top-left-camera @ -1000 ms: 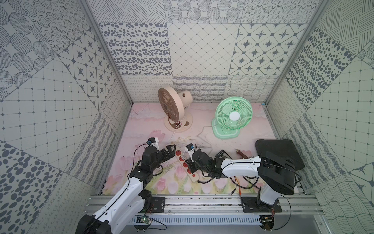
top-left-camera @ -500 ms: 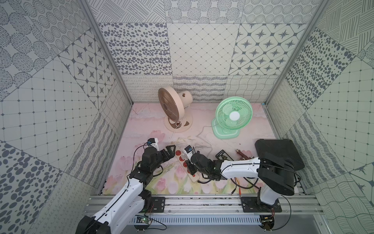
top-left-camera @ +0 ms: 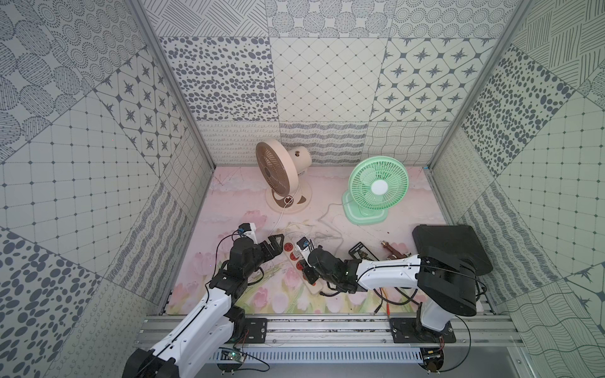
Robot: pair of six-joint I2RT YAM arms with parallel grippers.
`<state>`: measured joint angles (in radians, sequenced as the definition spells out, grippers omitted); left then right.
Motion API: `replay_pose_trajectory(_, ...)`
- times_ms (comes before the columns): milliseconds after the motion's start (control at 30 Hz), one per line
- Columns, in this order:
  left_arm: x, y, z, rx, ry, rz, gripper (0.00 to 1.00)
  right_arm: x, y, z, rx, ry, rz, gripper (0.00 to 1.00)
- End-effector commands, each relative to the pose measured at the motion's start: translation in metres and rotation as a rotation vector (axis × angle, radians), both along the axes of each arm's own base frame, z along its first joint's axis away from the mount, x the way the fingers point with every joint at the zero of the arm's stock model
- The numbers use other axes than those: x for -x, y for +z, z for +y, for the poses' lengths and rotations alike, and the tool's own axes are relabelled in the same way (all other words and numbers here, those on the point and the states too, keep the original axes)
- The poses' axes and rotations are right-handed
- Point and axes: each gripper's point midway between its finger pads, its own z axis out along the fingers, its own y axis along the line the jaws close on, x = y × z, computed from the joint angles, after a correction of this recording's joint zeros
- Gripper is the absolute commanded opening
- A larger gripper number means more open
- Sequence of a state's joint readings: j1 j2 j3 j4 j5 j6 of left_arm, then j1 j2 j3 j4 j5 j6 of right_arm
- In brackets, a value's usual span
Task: Plug the desk fan into the power strip
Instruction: Insert the plug into the socket.
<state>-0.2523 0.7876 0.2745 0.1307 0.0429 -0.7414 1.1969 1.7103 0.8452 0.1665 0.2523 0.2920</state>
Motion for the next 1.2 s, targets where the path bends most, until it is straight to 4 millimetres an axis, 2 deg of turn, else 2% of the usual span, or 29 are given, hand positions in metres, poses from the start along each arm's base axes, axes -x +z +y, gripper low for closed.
replay_pose_trajectory(0, -0.007, 0.012, 0.004, 0.009, 0.025, -0.053, 1.0, 0.027, -0.061, -0.032, 0.225, 0.022, 0.104, 0.0)
replay_pose_trajectory(500, -0.006, 0.012, 0.005, 0.007, 0.028, -0.054, 0.99, 0.038, -0.086, -0.039, 0.277, -0.004, 0.154, 0.0)
replay_pose_trajectory(733, -0.006, 0.011, 0.005, 0.006, 0.03, -0.052, 0.99, 0.051, -0.102, -0.043, 0.334, 0.012, 0.168, 0.0)
replay_pose_trajectory(967, -0.006, 0.012, 0.006, 0.005, 0.033, -0.054, 0.99, 0.071, -0.128, -0.062, 0.318, -0.031, 0.252, 0.0)
replay_pose_trajectory(1167, -0.006, 0.012, 0.006, 0.006, 0.031, -0.053, 1.0, 0.079, -0.139, -0.083, 0.344, -0.041, 0.27, 0.0)
